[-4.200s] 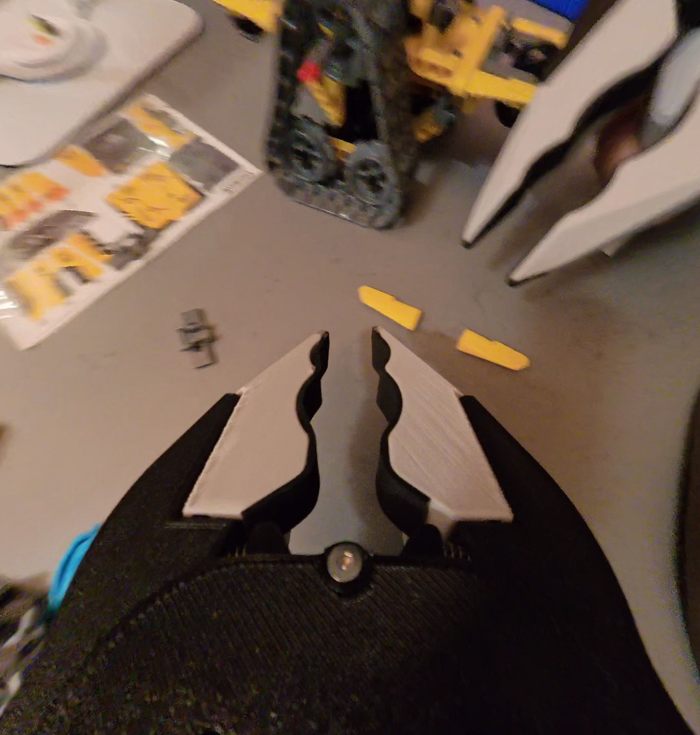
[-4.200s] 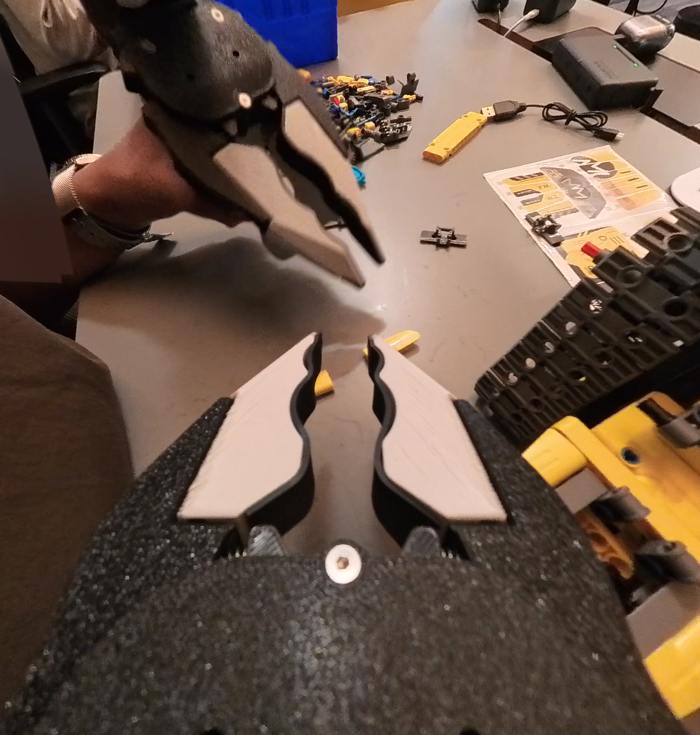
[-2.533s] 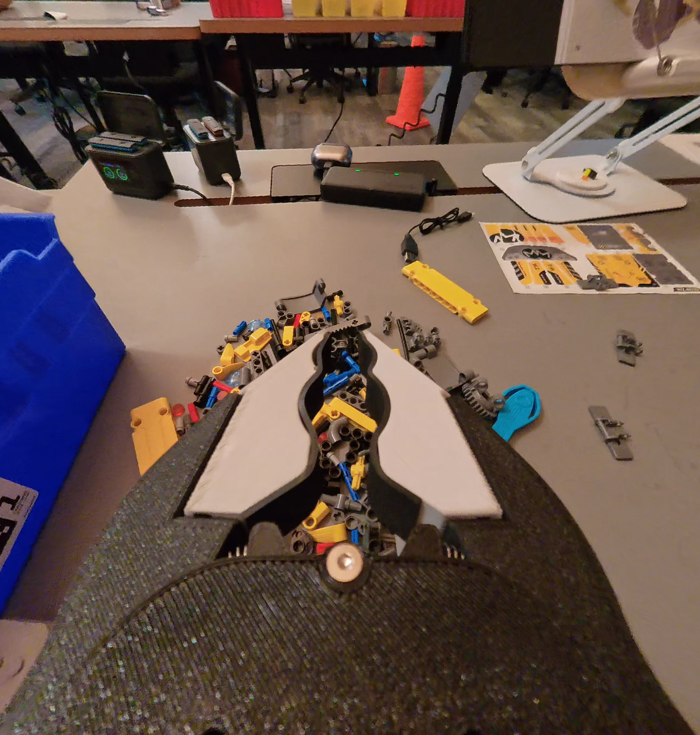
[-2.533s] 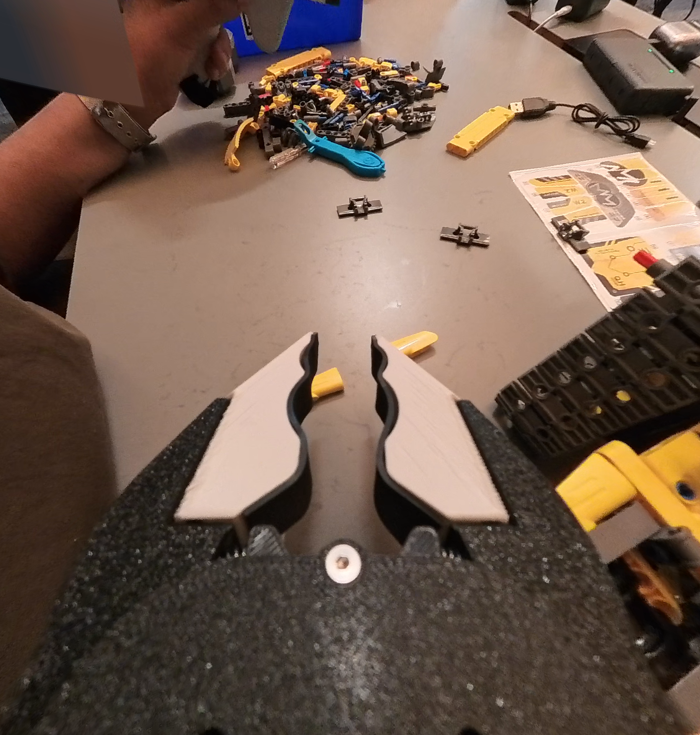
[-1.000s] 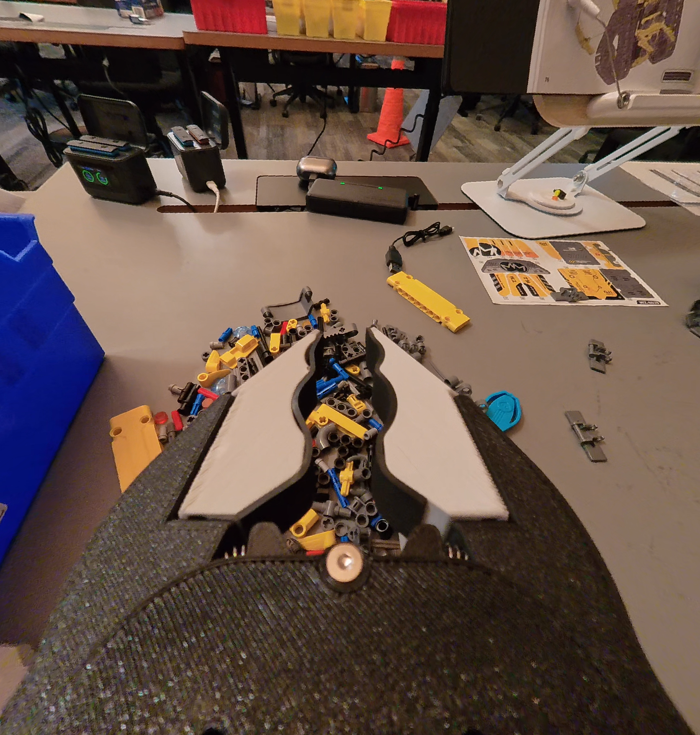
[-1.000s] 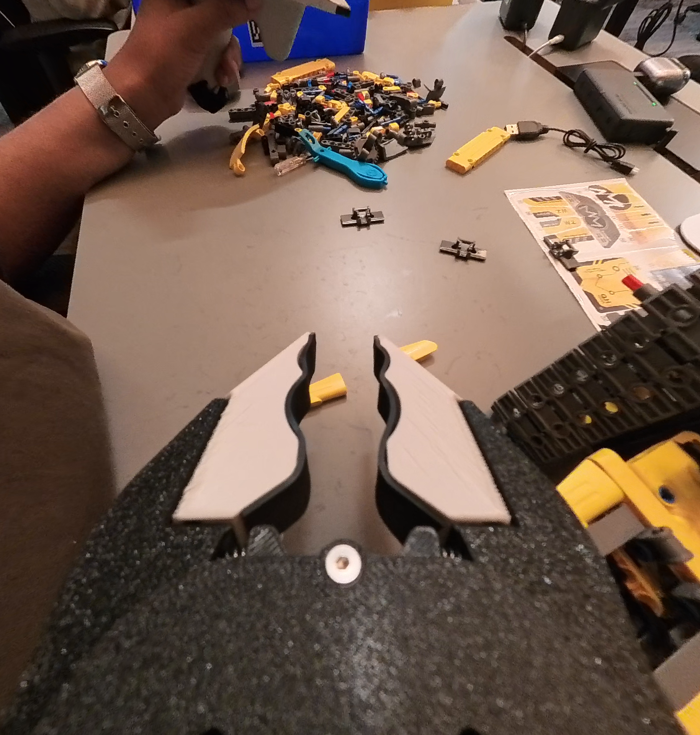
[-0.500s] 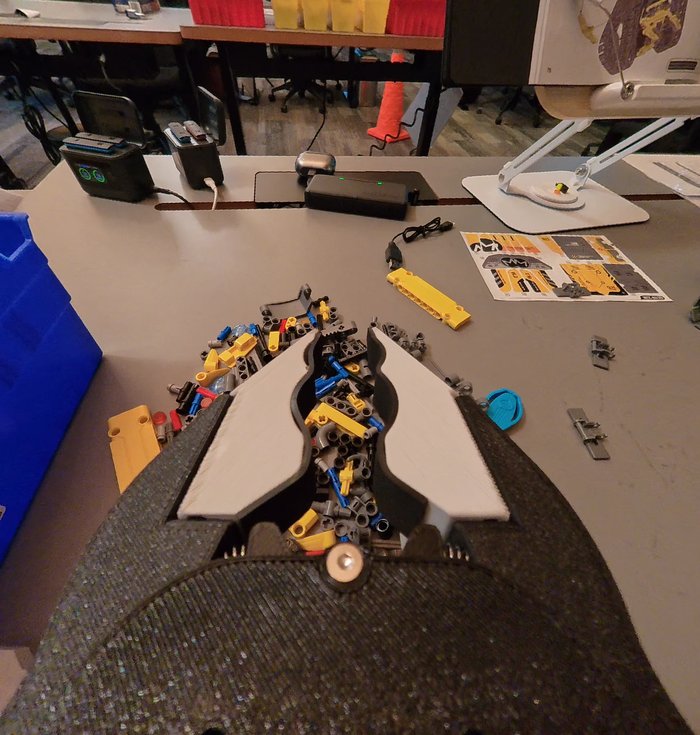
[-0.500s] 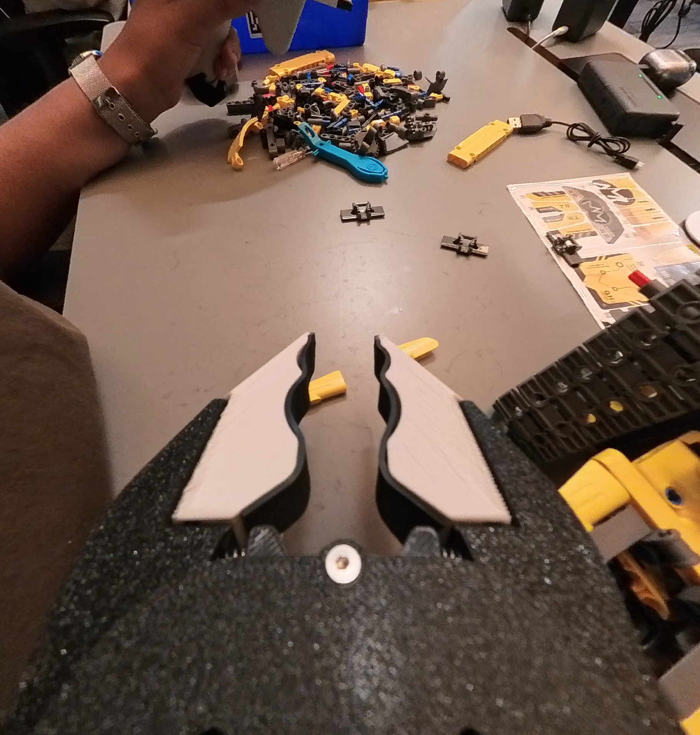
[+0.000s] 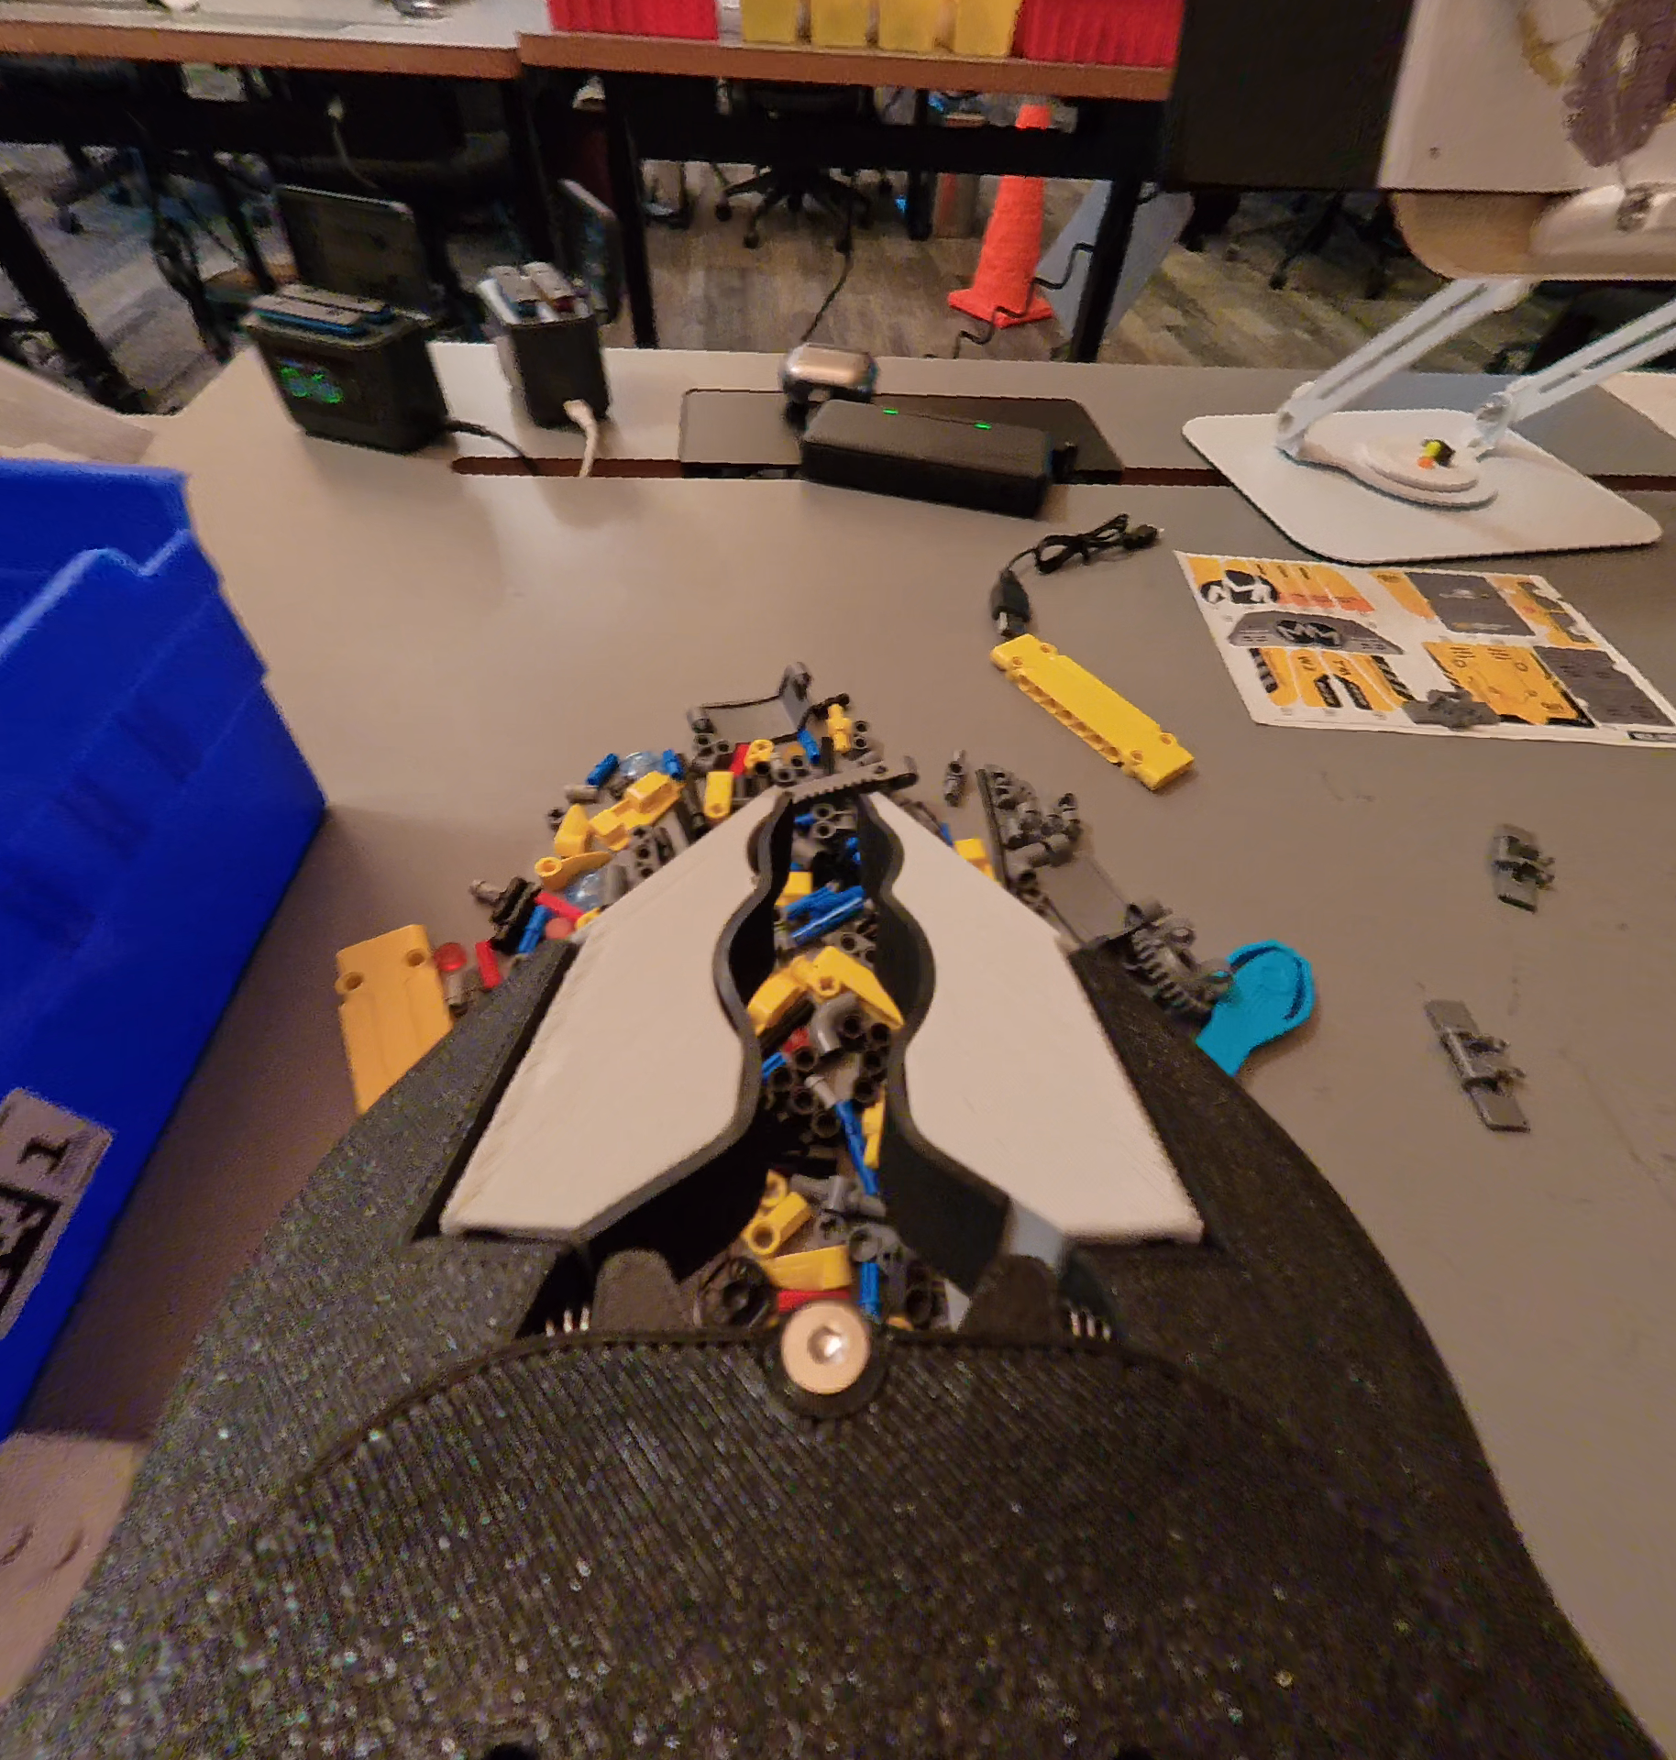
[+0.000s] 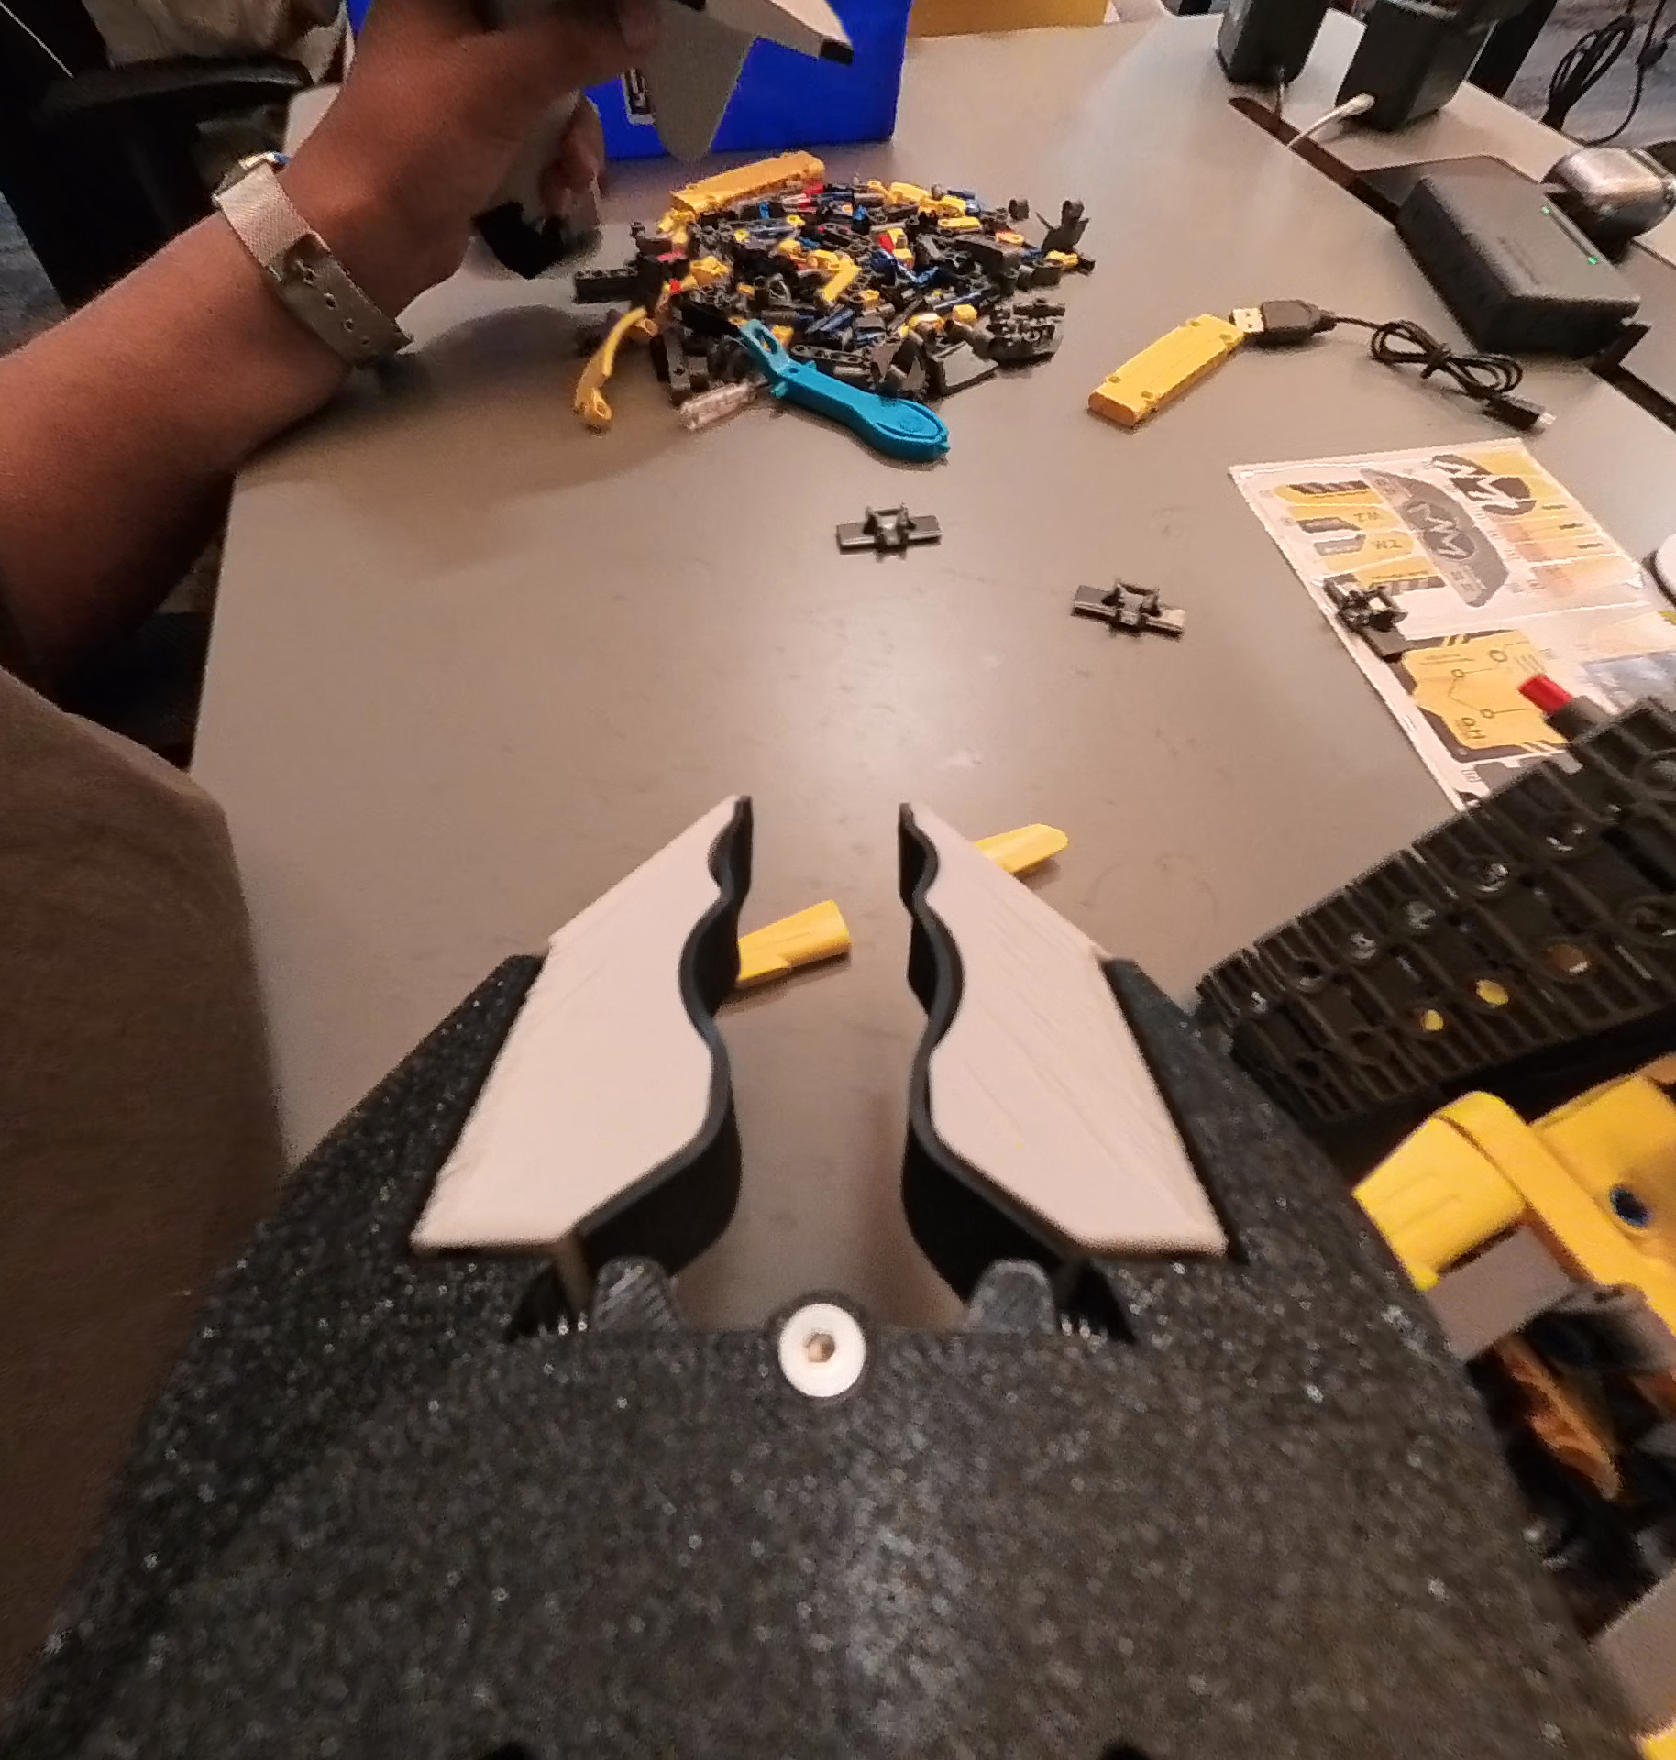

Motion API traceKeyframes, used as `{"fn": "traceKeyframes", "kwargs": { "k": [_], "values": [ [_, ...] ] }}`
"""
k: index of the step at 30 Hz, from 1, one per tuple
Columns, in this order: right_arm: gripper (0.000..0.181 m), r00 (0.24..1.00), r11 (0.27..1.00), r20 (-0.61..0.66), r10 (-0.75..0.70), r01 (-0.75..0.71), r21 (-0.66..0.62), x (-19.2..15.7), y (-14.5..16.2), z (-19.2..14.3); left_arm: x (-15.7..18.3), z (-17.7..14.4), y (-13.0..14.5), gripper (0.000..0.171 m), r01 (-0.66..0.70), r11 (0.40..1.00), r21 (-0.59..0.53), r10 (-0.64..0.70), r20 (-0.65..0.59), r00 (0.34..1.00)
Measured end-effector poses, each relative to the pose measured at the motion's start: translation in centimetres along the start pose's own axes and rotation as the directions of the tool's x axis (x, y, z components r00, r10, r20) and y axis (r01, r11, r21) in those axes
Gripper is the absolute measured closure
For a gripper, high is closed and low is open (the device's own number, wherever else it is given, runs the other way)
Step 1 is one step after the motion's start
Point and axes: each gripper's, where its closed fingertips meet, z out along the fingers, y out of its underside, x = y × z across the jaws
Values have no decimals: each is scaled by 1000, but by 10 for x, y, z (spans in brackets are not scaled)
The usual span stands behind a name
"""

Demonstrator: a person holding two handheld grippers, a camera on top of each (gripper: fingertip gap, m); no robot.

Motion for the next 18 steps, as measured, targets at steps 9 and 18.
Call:
{"fn": "traceKeyframes", "kwargs": {
  "k": [9,18],
  "values": [
    [151,1000,1000,-14,-8,8,-6,2,1,1,-28,-23,33,169,87,950,-300,-62,90,994],
    [151,1000,1000,0,4,-4,-16,1,5,3,-8,-26,76,170,75,835,-546,-81,13,997]
  ]
}}
